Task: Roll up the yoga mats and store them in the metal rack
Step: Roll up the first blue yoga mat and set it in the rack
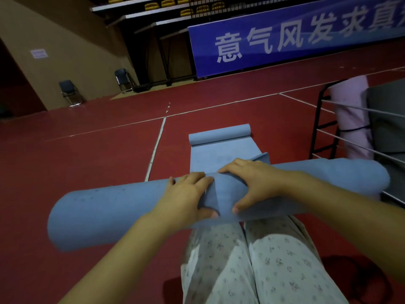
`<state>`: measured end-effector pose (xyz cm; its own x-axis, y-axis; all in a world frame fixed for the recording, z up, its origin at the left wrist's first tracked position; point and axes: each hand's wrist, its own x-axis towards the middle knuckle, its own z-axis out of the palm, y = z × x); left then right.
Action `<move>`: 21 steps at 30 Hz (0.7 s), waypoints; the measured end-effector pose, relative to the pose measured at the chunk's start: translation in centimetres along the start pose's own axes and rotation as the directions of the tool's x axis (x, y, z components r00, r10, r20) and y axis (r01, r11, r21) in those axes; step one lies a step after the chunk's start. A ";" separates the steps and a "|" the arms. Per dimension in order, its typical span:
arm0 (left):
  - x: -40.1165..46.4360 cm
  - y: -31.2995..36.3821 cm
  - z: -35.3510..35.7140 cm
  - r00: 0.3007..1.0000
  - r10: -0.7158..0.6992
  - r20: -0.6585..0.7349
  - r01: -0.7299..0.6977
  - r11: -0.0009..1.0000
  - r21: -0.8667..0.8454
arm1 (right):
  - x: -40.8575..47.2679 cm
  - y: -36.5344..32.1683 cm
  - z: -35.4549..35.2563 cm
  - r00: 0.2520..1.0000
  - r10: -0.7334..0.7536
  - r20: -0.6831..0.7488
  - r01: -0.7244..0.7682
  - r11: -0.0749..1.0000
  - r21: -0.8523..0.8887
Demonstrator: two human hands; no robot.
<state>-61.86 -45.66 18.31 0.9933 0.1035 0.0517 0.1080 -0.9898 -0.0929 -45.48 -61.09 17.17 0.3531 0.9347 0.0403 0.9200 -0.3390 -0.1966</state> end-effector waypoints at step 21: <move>-2.0 0.3 0.4 0.921 0.269 -0.281 -0.215 0.954 0.208 | -2.9 -2.7 -2.8 0.985 0.010 0.171 -0.006 1.000 -0.023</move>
<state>-63.83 -46.13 17.74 0.9323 -0.1983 0.3024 -0.1019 -0.9464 -0.3064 -48.51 -63.22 20.29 0.3275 0.9359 -0.1300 0.9217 -0.3467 -0.1740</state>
